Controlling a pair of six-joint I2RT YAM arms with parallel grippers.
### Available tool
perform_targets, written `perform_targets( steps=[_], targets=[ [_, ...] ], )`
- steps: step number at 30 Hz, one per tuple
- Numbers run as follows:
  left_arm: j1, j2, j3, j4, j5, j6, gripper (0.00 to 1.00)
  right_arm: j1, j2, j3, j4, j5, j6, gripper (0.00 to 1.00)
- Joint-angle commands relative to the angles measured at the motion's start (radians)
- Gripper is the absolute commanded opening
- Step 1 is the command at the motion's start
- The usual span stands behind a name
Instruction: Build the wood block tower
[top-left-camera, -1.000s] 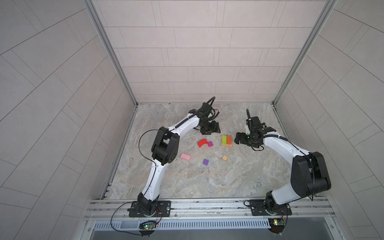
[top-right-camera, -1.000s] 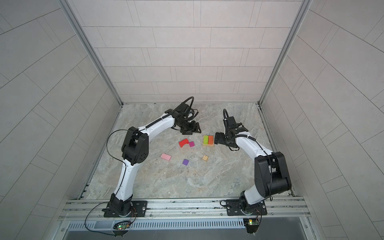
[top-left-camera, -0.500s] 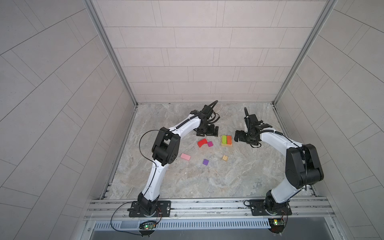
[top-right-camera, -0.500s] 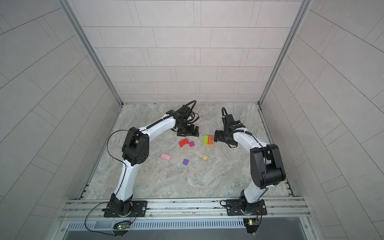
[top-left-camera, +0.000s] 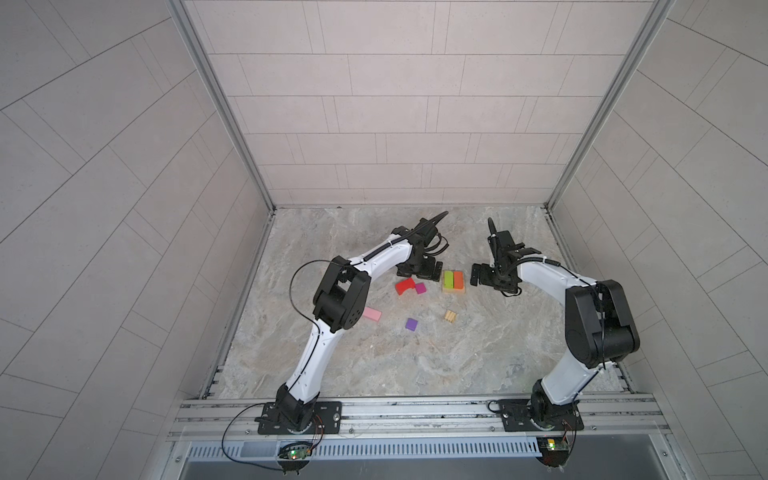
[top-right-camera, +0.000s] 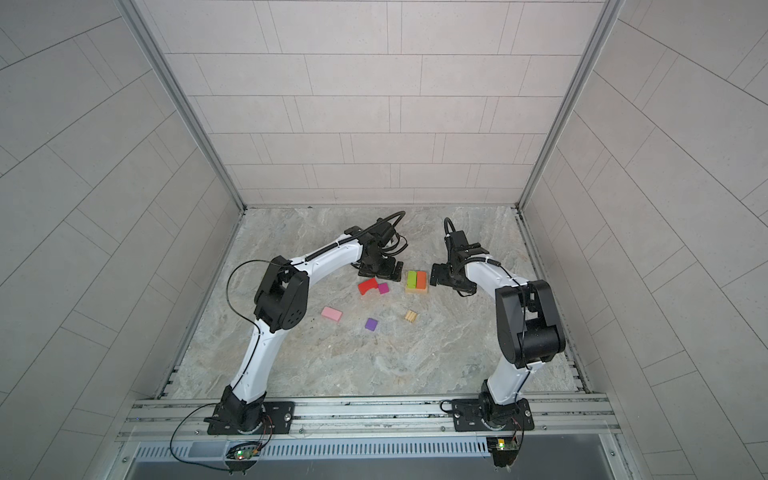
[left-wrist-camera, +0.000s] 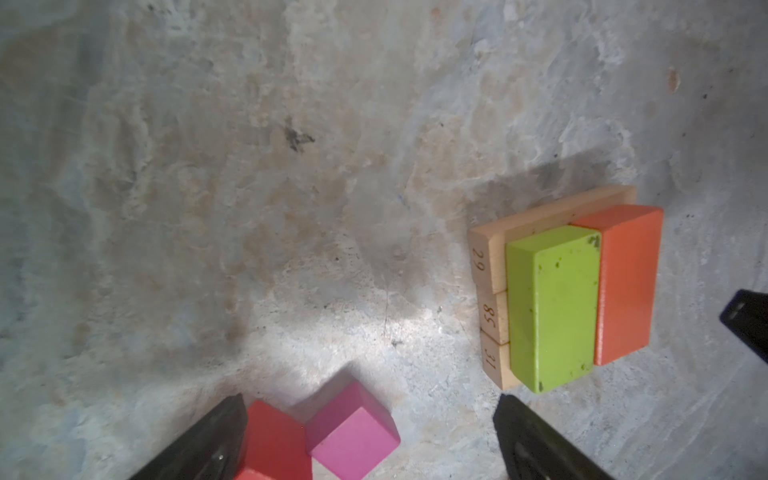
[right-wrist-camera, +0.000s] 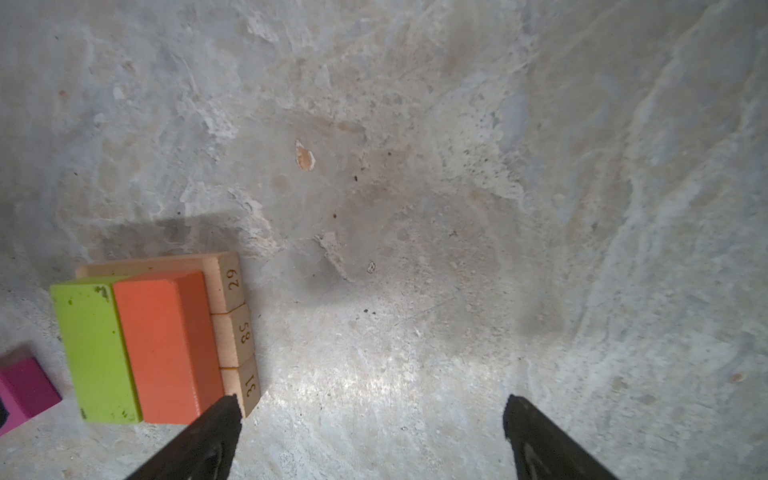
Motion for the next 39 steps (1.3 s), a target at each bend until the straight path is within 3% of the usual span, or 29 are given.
perform_targets(
  steps=[1, 39],
  targets=[
    [-0.011, 0.025, 0.043, -0.029, -0.025, 0.014, 1.00, -0.004, 0.013, 0.011, 0.006, 0.003, -0.003, 1.00],
    [-0.038, 0.073, 0.087, -0.037, -0.013, -0.015, 1.00, -0.004, 0.080, 0.020, 0.054, -0.075, 0.013, 0.98]
  ],
)
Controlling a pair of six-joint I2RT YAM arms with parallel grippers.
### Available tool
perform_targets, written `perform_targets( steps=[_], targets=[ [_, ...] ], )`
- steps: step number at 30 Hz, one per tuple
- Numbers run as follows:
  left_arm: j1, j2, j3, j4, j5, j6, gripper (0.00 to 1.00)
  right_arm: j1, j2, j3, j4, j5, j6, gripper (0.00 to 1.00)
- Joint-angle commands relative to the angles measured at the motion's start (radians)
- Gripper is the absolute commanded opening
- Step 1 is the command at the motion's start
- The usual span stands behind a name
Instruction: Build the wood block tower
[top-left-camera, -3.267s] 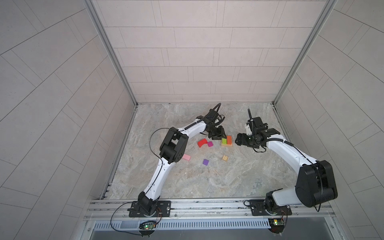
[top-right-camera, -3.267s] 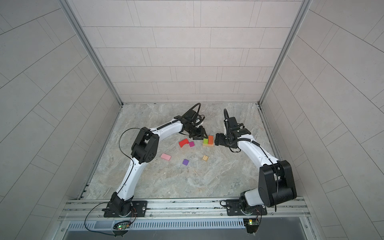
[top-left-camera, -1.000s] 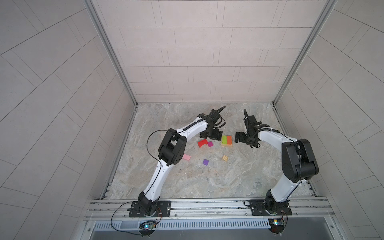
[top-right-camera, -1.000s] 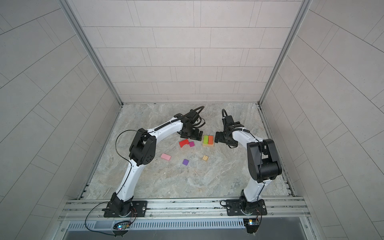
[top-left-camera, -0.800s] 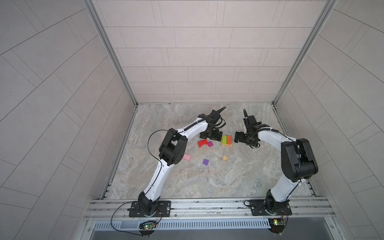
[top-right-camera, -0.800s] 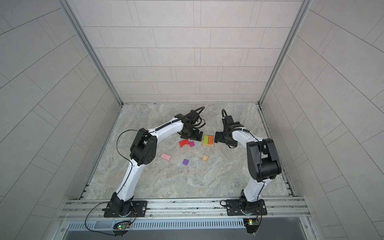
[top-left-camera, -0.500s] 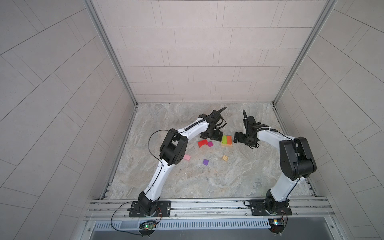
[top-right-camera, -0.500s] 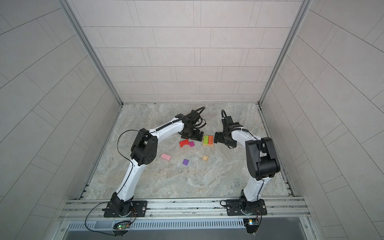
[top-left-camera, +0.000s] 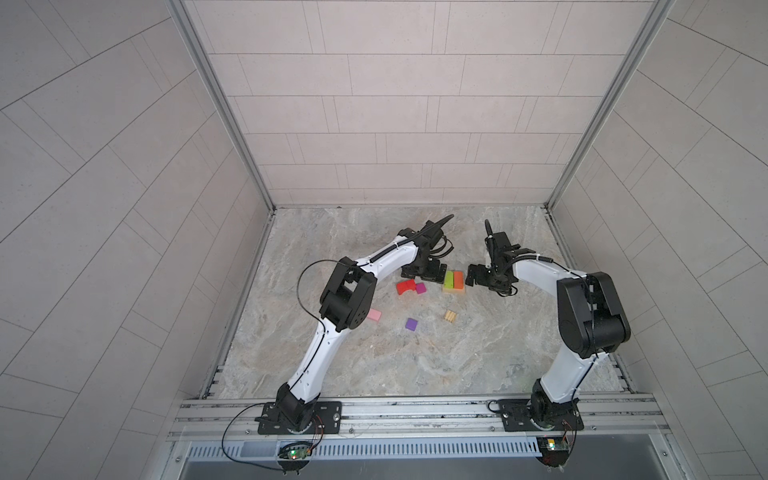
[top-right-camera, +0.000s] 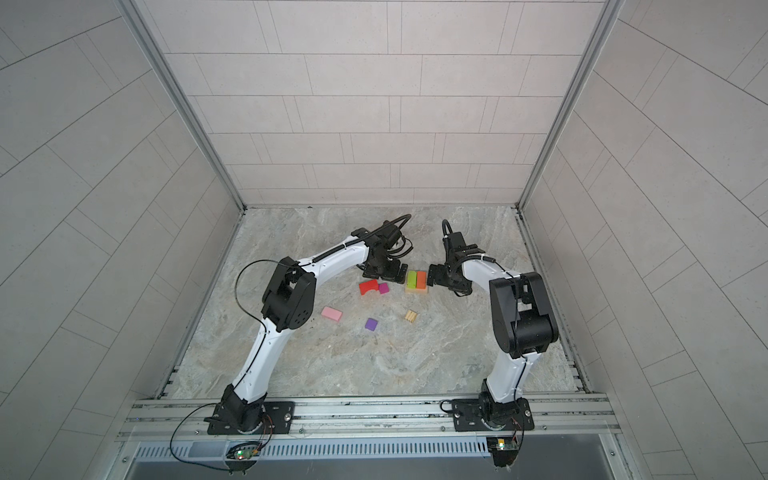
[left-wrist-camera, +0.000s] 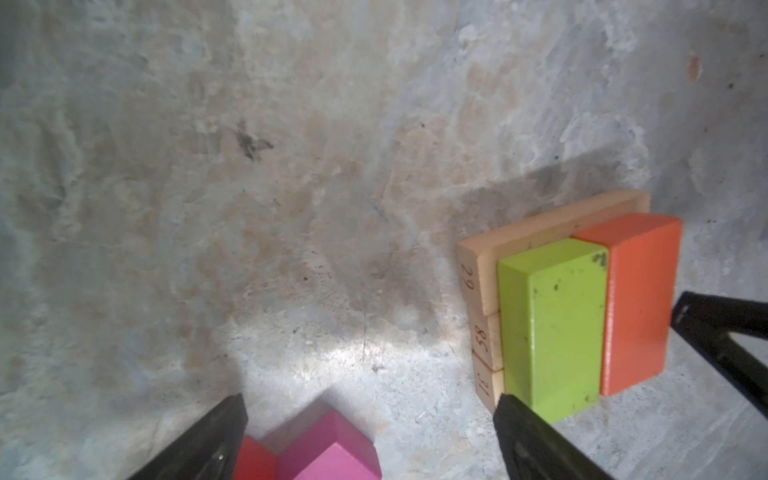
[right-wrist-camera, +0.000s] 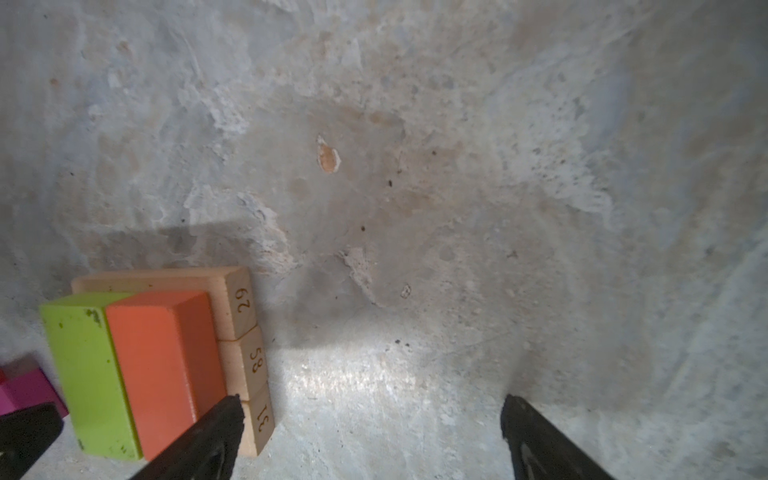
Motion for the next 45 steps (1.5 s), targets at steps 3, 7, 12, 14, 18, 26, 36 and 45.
perform_targets(
  steps=[3, 7, 12, 14, 18, 26, 36, 45],
  targets=[
    [-0.010, 0.026, 0.040, -0.019, -0.001, -0.004, 1.00, -0.003, 0.017, 0.015, -0.006, -0.004, 0.006, 0.97],
    [-0.010, 0.029, 0.039, -0.021, -0.001, -0.002, 1.00, -0.002, 0.018, 0.016, -0.008, -0.008, 0.004, 0.97],
    [-0.012, 0.034, 0.042, -0.022, 0.000, -0.004, 1.00, 0.000, 0.023, 0.019, -0.012, -0.013, 0.003, 0.97],
    [-0.012, 0.034, 0.042, -0.023, -0.003, -0.005, 1.00, -0.001, 0.022, 0.019, -0.011, -0.010, 0.003, 0.97],
    [-0.012, 0.037, 0.048, -0.023, -0.001, -0.006, 1.00, 0.000, 0.021, 0.021, -0.013, -0.013, 0.002, 0.97],
    [-0.013, 0.041, 0.054, -0.029, 0.000, -0.007, 1.00, 0.000, 0.024, 0.020, -0.012, -0.020, 0.001, 0.97],
    [-0.018, 0.048, 0.059, -0.030, 0.003, -0.010, 1.00, 0.003, 0.029, 0.021, -0.012, -0.028, -0.001, 0.97],
    [-0.019, 0.049, 0.059, -0.035, -0.003, -0.005, 1.00, 0.003, 0.031, 0.019, -0.012, -0.024, -0.003, 0.97]
  ],
)
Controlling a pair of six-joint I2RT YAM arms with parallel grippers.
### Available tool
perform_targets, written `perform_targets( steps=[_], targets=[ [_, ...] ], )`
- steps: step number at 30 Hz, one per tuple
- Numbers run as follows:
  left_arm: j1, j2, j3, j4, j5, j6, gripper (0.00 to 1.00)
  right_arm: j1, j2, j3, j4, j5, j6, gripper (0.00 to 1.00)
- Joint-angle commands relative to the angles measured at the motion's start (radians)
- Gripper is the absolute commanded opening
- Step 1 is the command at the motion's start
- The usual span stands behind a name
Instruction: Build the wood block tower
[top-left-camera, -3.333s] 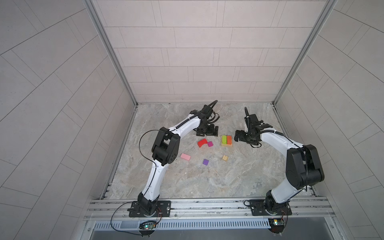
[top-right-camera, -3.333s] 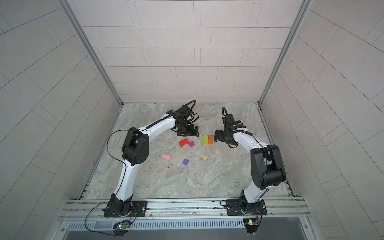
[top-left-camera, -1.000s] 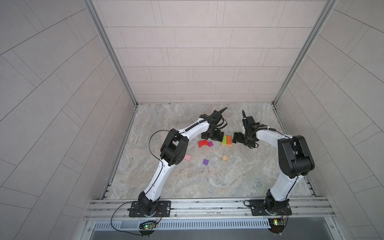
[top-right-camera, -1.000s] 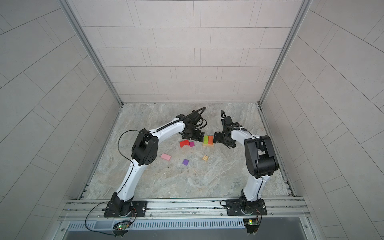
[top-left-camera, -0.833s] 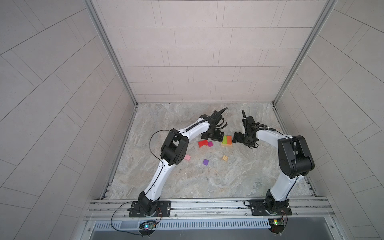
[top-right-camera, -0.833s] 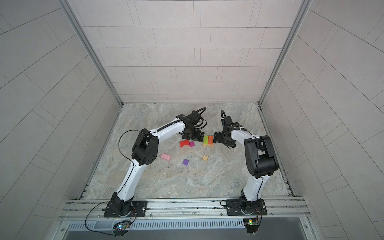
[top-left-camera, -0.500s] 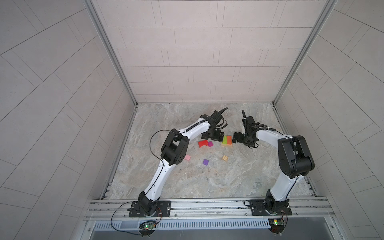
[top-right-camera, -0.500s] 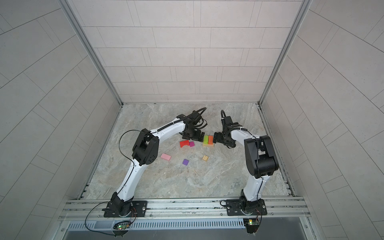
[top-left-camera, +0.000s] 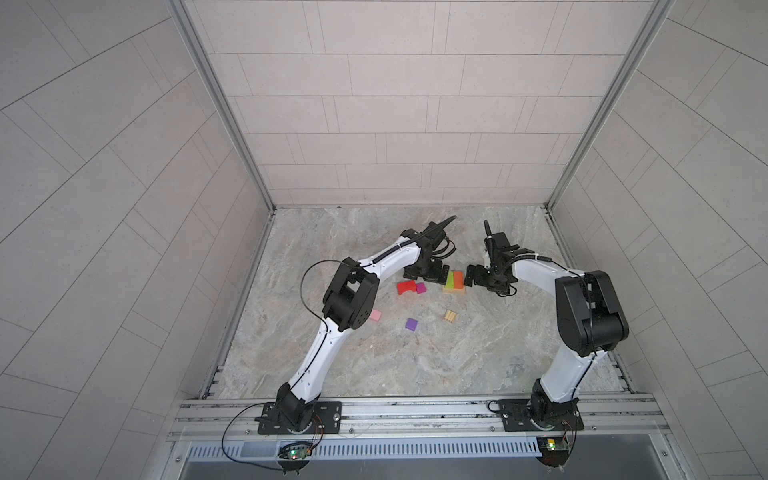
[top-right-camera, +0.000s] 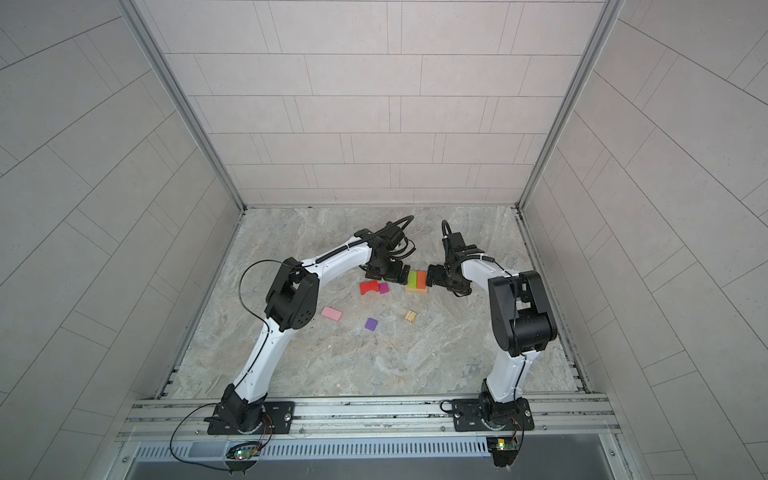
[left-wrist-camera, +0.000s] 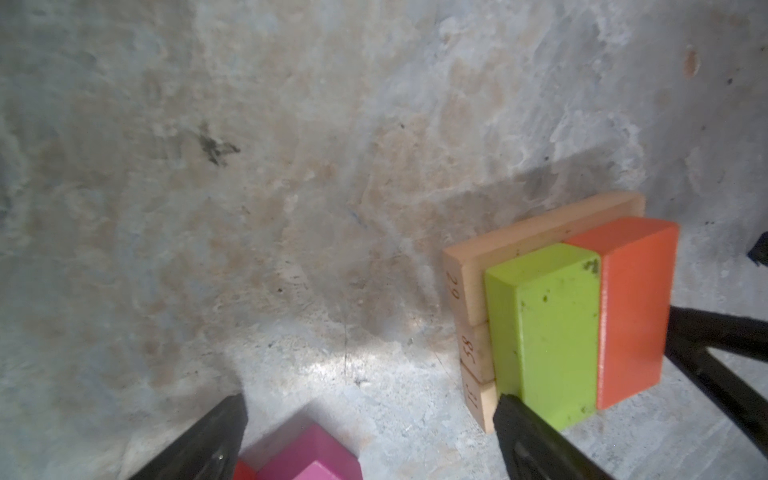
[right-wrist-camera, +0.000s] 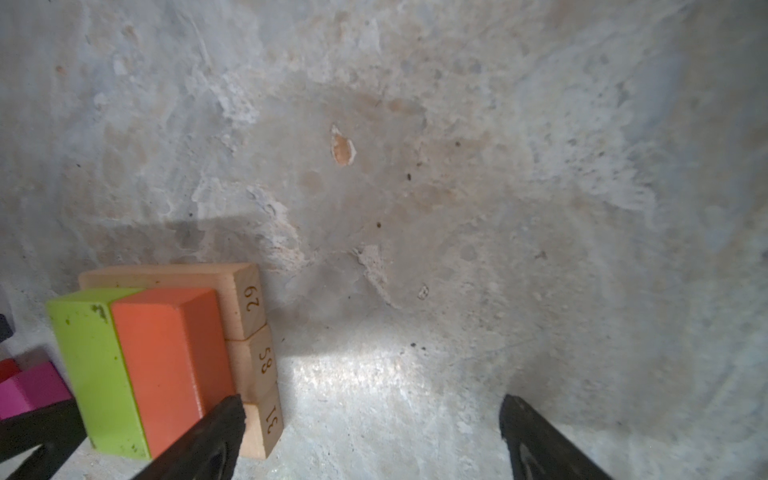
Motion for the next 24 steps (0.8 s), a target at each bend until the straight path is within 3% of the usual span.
perform_targets(
  steps=[1, 15, 24],
  targets=[
    [-0.008, 0.018, 0.027, -0.031, -0.010, -0.001, 1.00, 0.003, 0.014, 0.019, -0.015, 0.004, -0.001, 0.97],
    [0.001, 0.003, 0.034, -0.047, -0.037, 0.006, 1.00, 0.002, 0.003, 0.018, -0.017, 0.019, 0.004, 0.97],
    [0.016, -0.076, -0.008, -0.037, -0.051, -0.012, 1.00, 0.001, -0.084, 0.005, -0.014, 0.053, 0.021, 0.96]
  ],
)
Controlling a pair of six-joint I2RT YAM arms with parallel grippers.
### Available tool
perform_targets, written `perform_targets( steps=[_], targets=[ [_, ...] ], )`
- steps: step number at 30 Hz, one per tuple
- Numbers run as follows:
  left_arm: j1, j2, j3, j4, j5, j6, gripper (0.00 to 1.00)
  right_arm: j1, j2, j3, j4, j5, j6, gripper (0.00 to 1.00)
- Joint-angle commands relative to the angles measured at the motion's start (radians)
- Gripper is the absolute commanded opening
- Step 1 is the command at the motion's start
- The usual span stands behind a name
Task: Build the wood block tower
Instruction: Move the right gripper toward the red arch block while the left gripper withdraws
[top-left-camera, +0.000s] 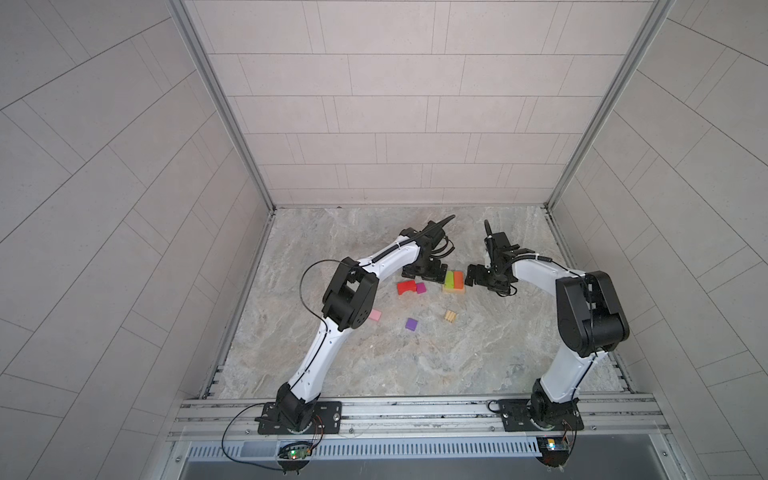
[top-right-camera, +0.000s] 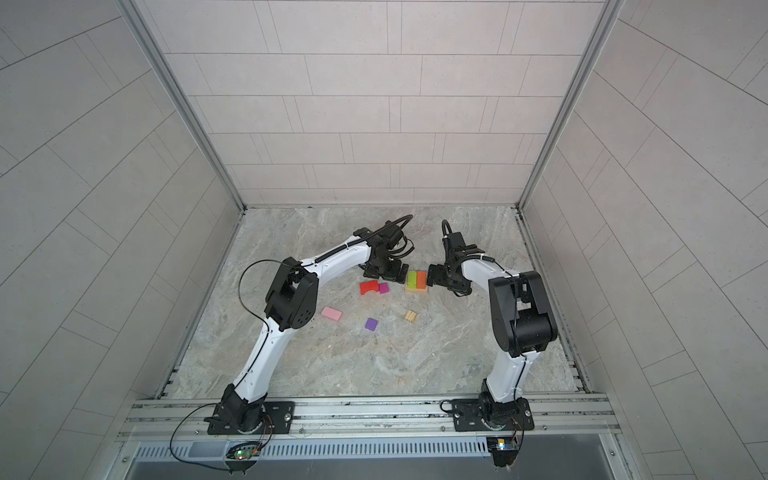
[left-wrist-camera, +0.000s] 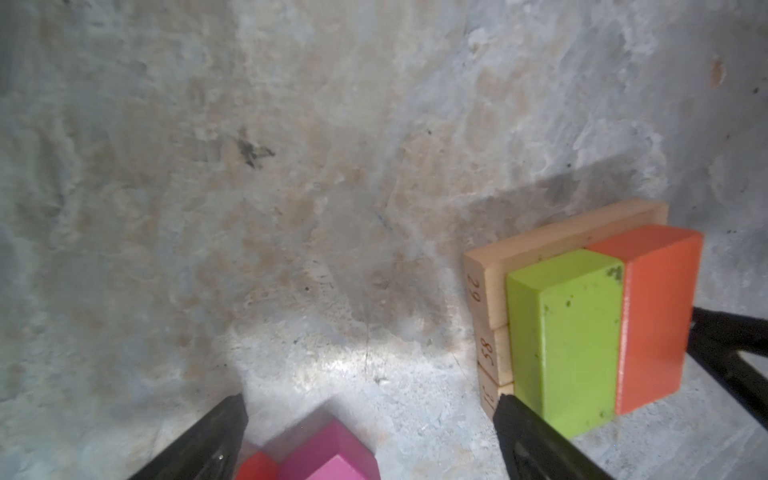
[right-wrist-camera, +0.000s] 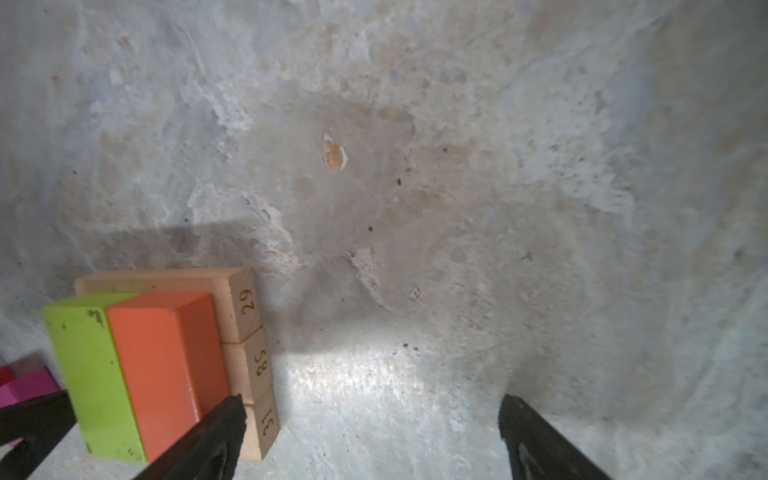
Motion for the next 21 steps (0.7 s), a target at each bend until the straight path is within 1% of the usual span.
perform_targets(
  steps=[1, 4, 10, 15, 18, 21],
  targets=[
    [0.008, -0.076, -0.017, -0.023, -0.023, -0.006, 1.00, 0.001, -0.073, 0.006, -0.017, 0.030, 0.015, 0.96],
    [0.015, -0.120, -0.037, -0.028, -0.034, -0.003, 1.00, 0.002, -0.100, 0.014, -0.039, 0.035, 0.013, 0.96],
    [0.029, -0.233, -0.127, -0.029, -0.034, 0.002, 1.00, 0.005, -0.171, 0.022, -0.088, 0.023, -0.006, 0.95],
    [0.079, -0.353, -0.279, 0.036, 0.084, -0.039, 1.00, 0.031, -0.238, 0.036, -0.142, 0.007, -0.019, 0.95],
    [0.107, -0.441, -0.384, 0.076, 0.122, -0.052, 1.00, 0.066, -0.278, 0.042, -0.168, 0.022, -0.015, 0.95],
    [0.130, -0.502, -0.453, 0.069, 0.146, -0.038, 1.00, 0.105, -0.300, 0.050, -0.186, 0.029, -0.005, 0.95]
  ],
)
